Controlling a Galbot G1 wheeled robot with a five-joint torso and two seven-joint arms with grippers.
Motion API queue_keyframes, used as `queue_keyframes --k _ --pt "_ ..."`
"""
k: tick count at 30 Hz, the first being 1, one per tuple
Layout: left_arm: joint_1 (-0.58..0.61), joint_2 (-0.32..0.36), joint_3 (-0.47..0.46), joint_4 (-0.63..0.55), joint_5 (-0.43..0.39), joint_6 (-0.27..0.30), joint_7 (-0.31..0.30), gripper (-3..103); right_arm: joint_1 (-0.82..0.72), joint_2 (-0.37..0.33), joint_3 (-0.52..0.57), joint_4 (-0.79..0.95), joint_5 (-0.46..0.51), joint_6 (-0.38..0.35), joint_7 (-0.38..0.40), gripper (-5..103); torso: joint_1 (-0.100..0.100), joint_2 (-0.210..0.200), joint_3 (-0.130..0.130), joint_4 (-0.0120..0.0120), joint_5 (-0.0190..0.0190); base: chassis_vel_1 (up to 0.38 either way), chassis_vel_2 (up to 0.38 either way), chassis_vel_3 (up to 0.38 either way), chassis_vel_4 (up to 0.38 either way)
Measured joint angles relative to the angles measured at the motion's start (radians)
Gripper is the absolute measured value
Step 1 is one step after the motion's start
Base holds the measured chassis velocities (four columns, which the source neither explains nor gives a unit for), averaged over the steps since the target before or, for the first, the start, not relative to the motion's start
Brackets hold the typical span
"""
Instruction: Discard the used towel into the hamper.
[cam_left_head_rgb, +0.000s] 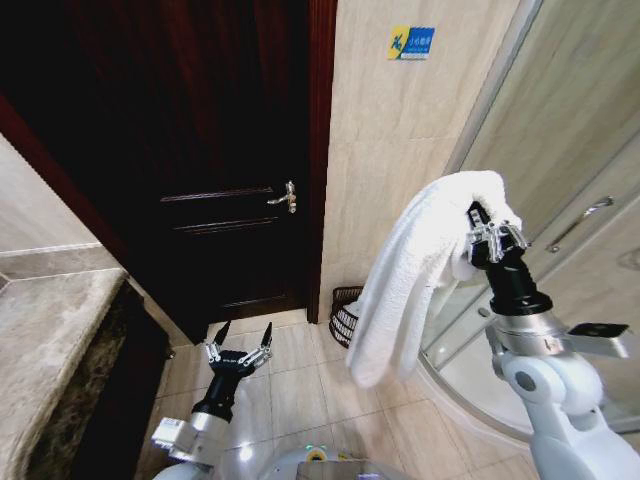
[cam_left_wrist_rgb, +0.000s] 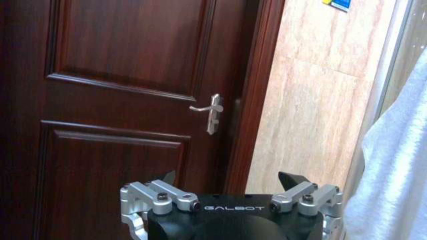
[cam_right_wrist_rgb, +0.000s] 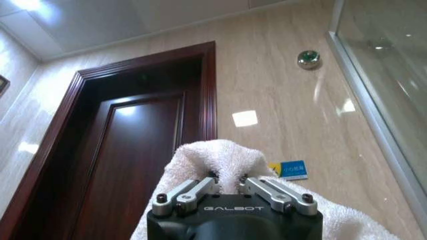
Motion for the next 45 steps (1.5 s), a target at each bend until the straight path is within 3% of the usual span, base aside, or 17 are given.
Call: queue_keyframes --k 12,37,45 --pt "0.000 0.000 0.000 0.000 0.000 0.000 0.000 100 -0.001 -0.006 0.010 0.000 0.003 0.000 -0.004 8 -0.003 -0.008 -0.004 0.0000 0.0000 0.000 0.000 0.000 0.000" --pt "0.000 0.000 0.000 0.000 0.000 0.000 0.000 100 -0.009 -0.006 0.037 -0.010 0.015 0.008 -0.019 8 -0.076 -0.163 -0.087 0.0000 0.0000 0.000 0.000 0.000 0.000" --pt "0.000 0.000 0.000 0.000 0.000 0.000 0.000 100 -0.012 -0.008 0.050 -0.007 0.029 -0.016 -0.024 8 -0.083 -0.175 -0.092 0.0000 0.0000 0.000 0.000 0.000 0.000"
